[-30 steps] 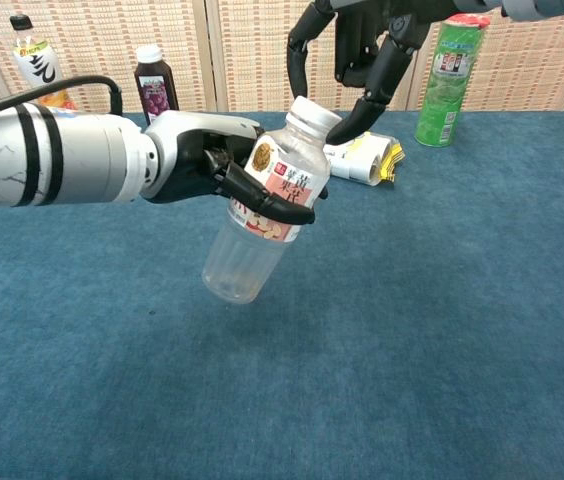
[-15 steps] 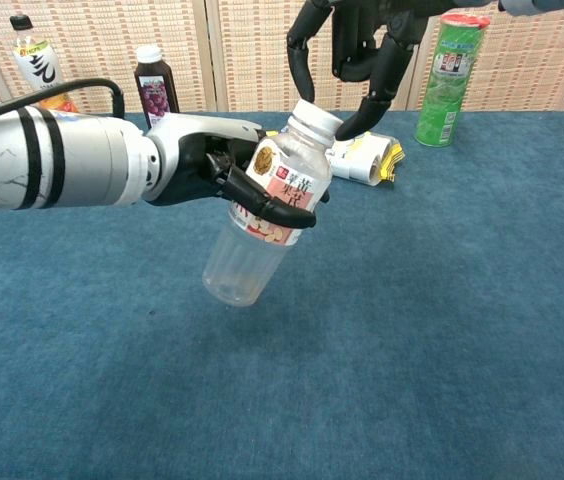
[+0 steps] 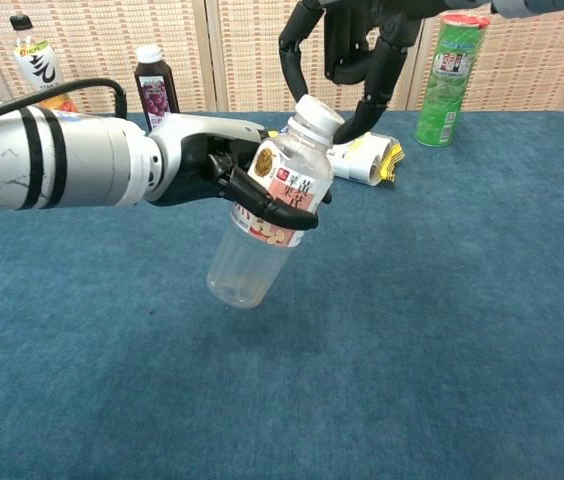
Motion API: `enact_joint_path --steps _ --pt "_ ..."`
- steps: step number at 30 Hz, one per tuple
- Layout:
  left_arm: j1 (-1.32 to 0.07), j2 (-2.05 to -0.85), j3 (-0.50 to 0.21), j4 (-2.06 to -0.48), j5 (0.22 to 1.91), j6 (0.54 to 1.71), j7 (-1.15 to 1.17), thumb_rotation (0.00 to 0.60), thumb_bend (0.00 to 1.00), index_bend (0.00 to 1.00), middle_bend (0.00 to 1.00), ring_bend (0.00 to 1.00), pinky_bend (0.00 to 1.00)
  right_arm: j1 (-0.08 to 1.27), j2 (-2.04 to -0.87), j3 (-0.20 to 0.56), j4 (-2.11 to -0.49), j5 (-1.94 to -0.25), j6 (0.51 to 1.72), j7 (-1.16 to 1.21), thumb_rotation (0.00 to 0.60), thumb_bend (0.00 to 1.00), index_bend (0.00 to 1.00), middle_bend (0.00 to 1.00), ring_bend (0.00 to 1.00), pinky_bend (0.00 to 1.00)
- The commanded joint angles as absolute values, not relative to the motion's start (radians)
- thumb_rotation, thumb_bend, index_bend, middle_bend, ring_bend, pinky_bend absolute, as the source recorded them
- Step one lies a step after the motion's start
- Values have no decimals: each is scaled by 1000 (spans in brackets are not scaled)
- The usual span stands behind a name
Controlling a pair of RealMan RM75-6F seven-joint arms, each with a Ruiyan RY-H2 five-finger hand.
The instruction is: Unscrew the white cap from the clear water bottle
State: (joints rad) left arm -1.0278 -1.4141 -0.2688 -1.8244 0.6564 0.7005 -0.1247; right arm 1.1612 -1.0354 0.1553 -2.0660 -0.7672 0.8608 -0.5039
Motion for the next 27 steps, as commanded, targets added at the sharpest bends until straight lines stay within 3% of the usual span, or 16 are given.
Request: enact_joint_path --steps 1,4,18,27 --pt "-1027 -1412 -268 -1825 660 696 -125 600 622 614 797 431 281 1158 -1034 153 -2066 -784 866 -506 600 227 549 930 873 584" --pt "-1027 -1409 -263 -1825 668 683 -127 600 621 614 798 431 280 1152 -1034 149 -2063 -816 873 -512 600 268 555 931 874 584" --pt "-1028 -1409 -252 -1764 700 609 -160 600 622 615 798 433 283 1108 -996 119 -2109 -947 927 -585 600 272 560 933 879 584" --pt "-923 -1346 -333 -1769 783 728 -272 600 622 614 798 434 280 1052 -946 81 -2052 -927 906 -555 600 271 560 935 880 584"
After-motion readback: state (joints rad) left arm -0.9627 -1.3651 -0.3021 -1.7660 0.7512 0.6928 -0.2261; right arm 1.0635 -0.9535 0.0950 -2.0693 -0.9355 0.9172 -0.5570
